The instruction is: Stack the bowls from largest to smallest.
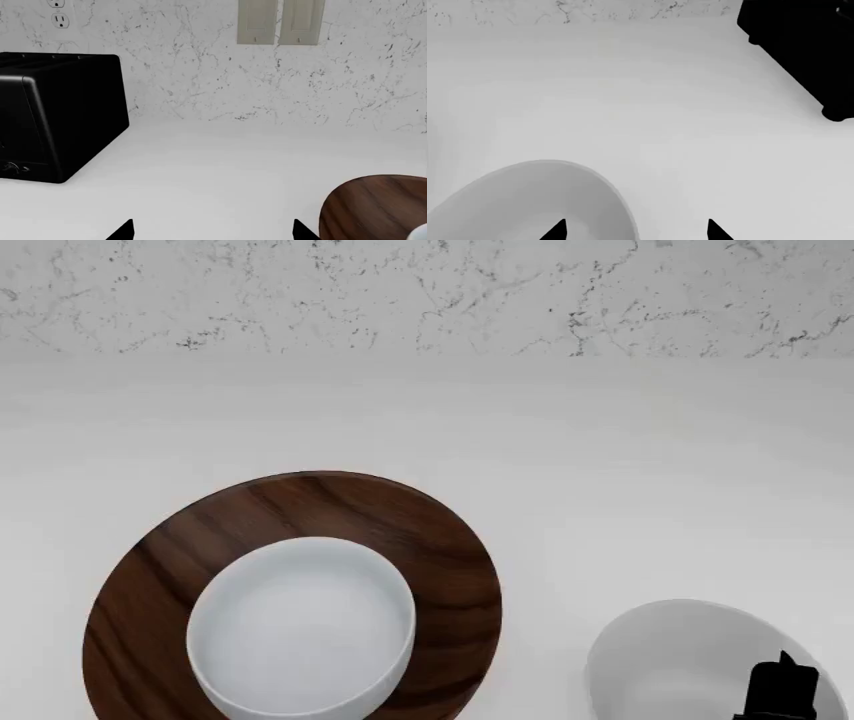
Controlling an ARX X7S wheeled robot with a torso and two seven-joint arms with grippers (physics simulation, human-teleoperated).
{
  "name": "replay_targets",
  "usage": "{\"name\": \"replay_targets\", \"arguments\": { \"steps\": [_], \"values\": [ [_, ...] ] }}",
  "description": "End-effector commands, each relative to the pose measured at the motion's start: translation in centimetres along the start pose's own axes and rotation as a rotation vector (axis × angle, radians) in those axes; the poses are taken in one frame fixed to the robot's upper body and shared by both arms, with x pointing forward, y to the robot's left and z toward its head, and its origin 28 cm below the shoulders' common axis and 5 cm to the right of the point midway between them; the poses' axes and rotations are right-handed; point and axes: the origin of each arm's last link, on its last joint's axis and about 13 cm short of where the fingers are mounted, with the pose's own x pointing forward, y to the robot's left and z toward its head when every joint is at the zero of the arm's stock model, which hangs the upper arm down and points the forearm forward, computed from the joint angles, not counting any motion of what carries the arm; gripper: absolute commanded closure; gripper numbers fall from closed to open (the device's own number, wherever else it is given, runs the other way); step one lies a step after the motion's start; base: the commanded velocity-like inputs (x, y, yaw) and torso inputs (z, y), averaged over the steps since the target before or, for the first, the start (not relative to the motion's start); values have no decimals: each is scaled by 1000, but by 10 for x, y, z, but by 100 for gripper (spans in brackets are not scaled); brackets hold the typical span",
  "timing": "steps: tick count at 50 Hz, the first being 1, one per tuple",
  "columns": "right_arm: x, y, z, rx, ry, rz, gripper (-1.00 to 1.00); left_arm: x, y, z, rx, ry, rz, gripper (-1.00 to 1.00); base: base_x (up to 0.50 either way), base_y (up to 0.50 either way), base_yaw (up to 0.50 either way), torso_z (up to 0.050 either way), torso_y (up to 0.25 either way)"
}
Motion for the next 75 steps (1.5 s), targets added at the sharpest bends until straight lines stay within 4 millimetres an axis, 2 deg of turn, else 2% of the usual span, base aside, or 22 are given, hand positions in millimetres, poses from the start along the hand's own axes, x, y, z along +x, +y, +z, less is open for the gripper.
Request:
{"name": "replay_targets", "arguments": {
  "steps": [1, 24, 34, 35, 38, 54, 60, 70, 75],
  "values": [
    [14, -8, -12, 52, 83, 18, -100, -2, 1, 0, -27, -16, -10, -100, 0, 0, 0, 0, 0],
    [31, -8, -31, 73, 169, 47, -100, -3, -4, -1, -21, -10, -22, -100, 0, 0, 0, 0, 0],
    [30, -5, -29, 57, 159, 70, -100, -2, -4, -2, -19, -9, -22, -100, 0, 0, 0, 0, 0],
    [30, -4, -30, 54, 158, 75, 100, -2, -4, -3, -18, -8, -23, -100, 0, 0, 0, 0, 0],
    [29, -3, -29, 40, 149, 85, 100, -2, -4, -3, -17, -8, -24, -100, 0, 0, 0, 0, 0],
    [9, 3, -1, 49, 35, 123, 100, -1, -4, -3, -18, -11, -24, -100, 0, 0, 0, 0, 0],
    [-1, 9, 17, 88, -42, 160, 100, -2, -4, -1, -19, -12, -23, -100, 0, 0, 0, 0, 0],
    [-4, 20, 39, 136, -114, 210, 100, -3, -4, 0, -21, -14, -22, -100, 0, 0, 0, 0, 0],
    [-10, 28, 63, 185, -193, 252, 100, -1, -4, -1, -21, -12, -20, -100, 0, 0, 0, 0, 0]
  ]
}}
